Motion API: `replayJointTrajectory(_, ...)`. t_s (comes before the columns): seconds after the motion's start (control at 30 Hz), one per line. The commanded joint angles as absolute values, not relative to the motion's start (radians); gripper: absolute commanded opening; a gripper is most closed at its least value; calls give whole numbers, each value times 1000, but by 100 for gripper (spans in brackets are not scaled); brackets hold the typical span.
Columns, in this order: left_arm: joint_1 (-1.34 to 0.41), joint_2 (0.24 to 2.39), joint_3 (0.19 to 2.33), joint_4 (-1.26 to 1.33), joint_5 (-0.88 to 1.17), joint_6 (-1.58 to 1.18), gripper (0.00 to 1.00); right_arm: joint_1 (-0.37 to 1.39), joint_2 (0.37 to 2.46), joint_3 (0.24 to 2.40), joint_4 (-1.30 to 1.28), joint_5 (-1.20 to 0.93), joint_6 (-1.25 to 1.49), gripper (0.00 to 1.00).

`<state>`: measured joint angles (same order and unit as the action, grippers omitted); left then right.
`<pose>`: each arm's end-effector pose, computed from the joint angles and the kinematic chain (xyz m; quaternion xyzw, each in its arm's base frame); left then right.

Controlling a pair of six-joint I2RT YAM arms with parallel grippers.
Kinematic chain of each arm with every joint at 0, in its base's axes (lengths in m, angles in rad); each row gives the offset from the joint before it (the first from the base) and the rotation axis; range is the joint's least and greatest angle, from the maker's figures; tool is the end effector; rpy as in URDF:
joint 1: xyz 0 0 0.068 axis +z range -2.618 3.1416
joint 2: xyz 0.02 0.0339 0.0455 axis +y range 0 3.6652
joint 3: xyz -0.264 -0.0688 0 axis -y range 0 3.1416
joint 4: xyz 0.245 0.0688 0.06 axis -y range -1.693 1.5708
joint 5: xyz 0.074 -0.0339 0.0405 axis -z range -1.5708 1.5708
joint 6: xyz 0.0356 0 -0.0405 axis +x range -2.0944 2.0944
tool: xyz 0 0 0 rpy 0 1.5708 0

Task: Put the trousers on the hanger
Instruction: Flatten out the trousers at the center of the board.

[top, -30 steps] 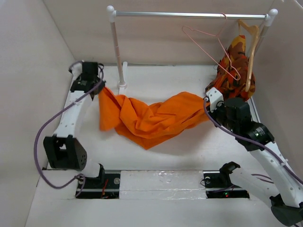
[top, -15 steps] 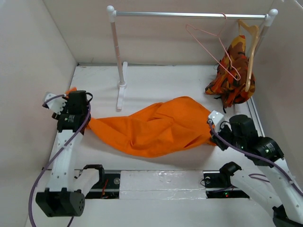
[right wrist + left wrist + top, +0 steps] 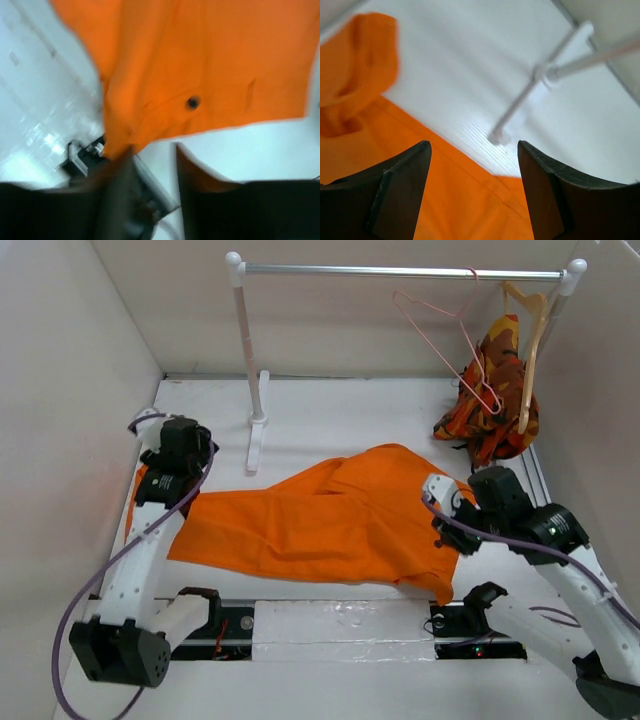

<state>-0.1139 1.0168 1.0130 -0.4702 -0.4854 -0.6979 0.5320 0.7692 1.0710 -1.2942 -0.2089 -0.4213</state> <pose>0.2207 -0.0085 0.3489 -0.3584 0.7572 -0.0114 0.5459 0.0875 0.0601 0.3361 -0.4638 0.8334 0.1155 0.2777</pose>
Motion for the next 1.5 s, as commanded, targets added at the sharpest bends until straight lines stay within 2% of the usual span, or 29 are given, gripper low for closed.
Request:
replayJointTrajectory(0.0,-197,1144,973,-275,-200,-546,65,531,882,1117,-1005,-138,-423,4)
replayJointTrajectory(0.03,-246,1175,992,-247,-210,-514,65,531,903,1073,-930,-150,-423,0)
replayJointTrajectory(0.07,-335,1268,1018,-256,-218,-479,66,531,922,1037,-843,-178,-414,0)
replayJointTrajectory(0.1,-363,1325,1047,-274,-194,-466,68,531,945,1019,-693,-231,-408,0)
replayJointTrajectory(0.17,-405,1464,1132,-324,-173,-471,70,557,1037,974,-550,-255,-350,0)
replayJointTrajectory(0.2,-405,1500,1141,-319,-125,-486,71,567,1072,976,-458,-253,-333,16)
replayJointTrajectory(0.3,-405,1595,1149,-310,-31,-494,71,641,1213,1015,-336,-207,-325,51)
replayJointTrajectory(0.33,-414,1606,1138,-302,-20,-488,71,658,1289,1031,-319,-198,-324,56)
replayJointTrajectory(0.47,-405,1656,1103,-261,-38,-518,71,698,1504,1164,-249,-169,-347,59)
replayJointTrajectory(0.6,-367,1750,1143,-245,45,-509,70,698,1666,1356,-298,-173,-350,53)
replayJointTrajectory(0.67,-403,1816,1202,-307,14,-456,69,707,1667,1348,-279,-187,-339,53)
replayJointTrajectory(0.8,-413,1873,1223,-364,-29,-396,70,721,1586,1238,-242,-179,-307,63)
replayJointTrajectory(0.93,-413,1904,1206,-360,35,-351,69,730,1504,1129,-218,-196,-279,65)
replayJointTrajectory(1.03,-413,1898,1169,-353,78,-339,51,730,1421,1066,-230,-176,-272,65)
replayJointTrajectory(1.07,-413,1887,1163,-357,93,-334,37,730,1398,1027,-236,-173,-268,65)
replayJointTrajectory(1.13,-413,1876,1143,-364,87,-333,19,730,1355,987,-245,-175,-262,65)
replayJointTrajectory(1.17,-413,1864,1137,-364,94,-331,3,739,1324,964,-258,-184,-259,65)
replayJointTrajectory(1.2,-413,1861,1132,-365,98,-330,0,739,1310,922,-262,-207,-261,66)
replayJointTrajectory(1.33,-399,1812,1164,-383,81,-357,0,771,1256,801,-278,-252,-245,67)
replayJointTrajectory(1.47,-371,1649,1218,-380,11,-406,0,795,1192,660,-294,-279,-206,67)
